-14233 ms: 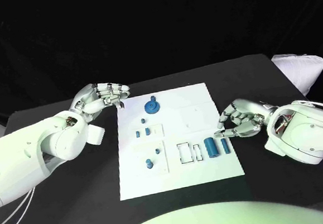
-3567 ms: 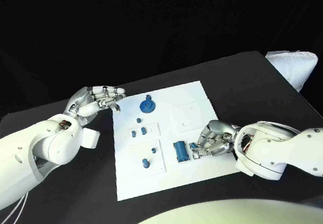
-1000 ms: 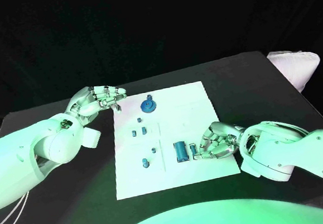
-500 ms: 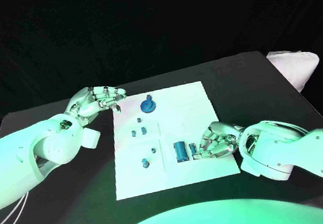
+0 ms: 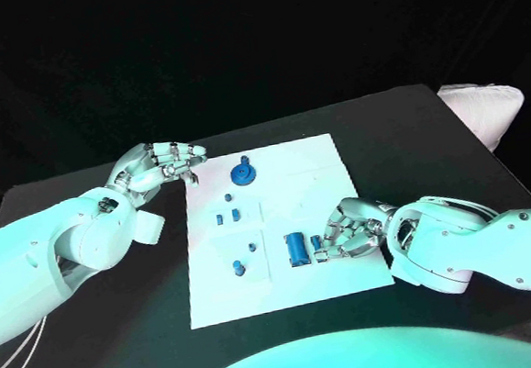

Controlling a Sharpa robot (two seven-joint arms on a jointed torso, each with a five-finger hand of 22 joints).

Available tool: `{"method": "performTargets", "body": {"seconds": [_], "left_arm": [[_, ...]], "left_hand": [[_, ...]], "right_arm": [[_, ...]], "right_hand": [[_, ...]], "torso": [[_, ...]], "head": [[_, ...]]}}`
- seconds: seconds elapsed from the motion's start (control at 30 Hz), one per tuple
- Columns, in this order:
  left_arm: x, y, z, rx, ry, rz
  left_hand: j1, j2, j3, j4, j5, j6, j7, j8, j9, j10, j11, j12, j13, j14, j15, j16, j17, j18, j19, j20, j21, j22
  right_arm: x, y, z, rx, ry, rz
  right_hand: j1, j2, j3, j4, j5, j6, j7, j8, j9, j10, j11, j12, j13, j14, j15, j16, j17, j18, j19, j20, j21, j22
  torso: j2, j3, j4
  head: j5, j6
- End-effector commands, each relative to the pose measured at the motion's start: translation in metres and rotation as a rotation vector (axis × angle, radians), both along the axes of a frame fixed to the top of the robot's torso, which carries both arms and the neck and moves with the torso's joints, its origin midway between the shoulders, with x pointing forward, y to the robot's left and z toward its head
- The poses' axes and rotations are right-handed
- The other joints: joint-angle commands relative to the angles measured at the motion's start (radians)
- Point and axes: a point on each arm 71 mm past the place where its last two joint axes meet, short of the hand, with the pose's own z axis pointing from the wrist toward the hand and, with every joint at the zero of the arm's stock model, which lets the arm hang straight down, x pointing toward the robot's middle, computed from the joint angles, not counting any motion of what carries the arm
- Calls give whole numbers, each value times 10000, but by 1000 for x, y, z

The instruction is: Assemble the parts on the task board

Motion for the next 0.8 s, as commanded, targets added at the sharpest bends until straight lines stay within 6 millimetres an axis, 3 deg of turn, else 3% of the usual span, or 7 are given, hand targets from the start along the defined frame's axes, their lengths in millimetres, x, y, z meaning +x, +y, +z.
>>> {"method": "performTargets", "body": {"seconds": [0.03,0.17,0.33,0.63,0.8], "left_arm": [[0,-2,1,-119,11,-127],[0,-2,0,-116,19,-130],[0,-2,0,-115,32,-141],[0,-2,0,-111,40,-144],[0,-2,0,-109,42,-142]], "left_hand": [[-27,49,0,55,68,-100,-1,-14,-8,-88,3,5,-10,-73,15,15,-10,62,57,-7,-41,-14],[-27,49,0,55,68,-100,-1,-14,-8,-88,3,5,-10,-73,15,15,-10,62,57,-7,-41,-14],[-41,57,2,77,68,-109,3,-15,-13,-92,6,11,-13,-73,19,20,-14,62,63,-4,-54,-23],[-41,57,2,77,68,-109,3,-15,-13,-92,6,11,-13,-73,19,20,-14,62,63,-4,-54,-23],[-48,57,1,88,68,-115,6,-16,-16,-95,8,13,-15,-74,21,22,-15,61,66,-2,-62,-28]], "right_arm": [[1,1,0,-252,-320,284],[1,1,0,-435,-365,397],[2,0,-1,-613,-440,506],[3,0,0,-567,-587,445],[3,-1,3,-232,-846,202]], "right_hand": [[88,69,46,-26,0,57,-25,-8,-10,856,-41,53,2411,995,-59,58,2423,-66,828,-49,16,2347],[436,-29,83,-212,-69,65,-44,2,-15,851,-58,39,2407,993,-76,53,2414,-62,824,-62,-5,2342],[1088,-157,112,-530,-702,115,-63,9,-41,852,-78,37,2409,990,-93,48,2404,-65,828,-80,8,2352],[1006,-126,45,-416,-718,126,-41,-3,-61,854,-61,38,2410,990,-84,48,2406,-65,828,-78,4,2353],[768,-115,-205,-90,-467,120,-21,-28,-96,842,-42,5,2398,978,-67,22,2353,-63,827,-64,-13,2351]], "torso": [[2,2,-2],[-2,1,-9],[0,9,-8],[2,13,-9],[0,13,-9]], "head": [[-6,1],[-15,1],[-19,1],[-23,1],[-23,1]]}}
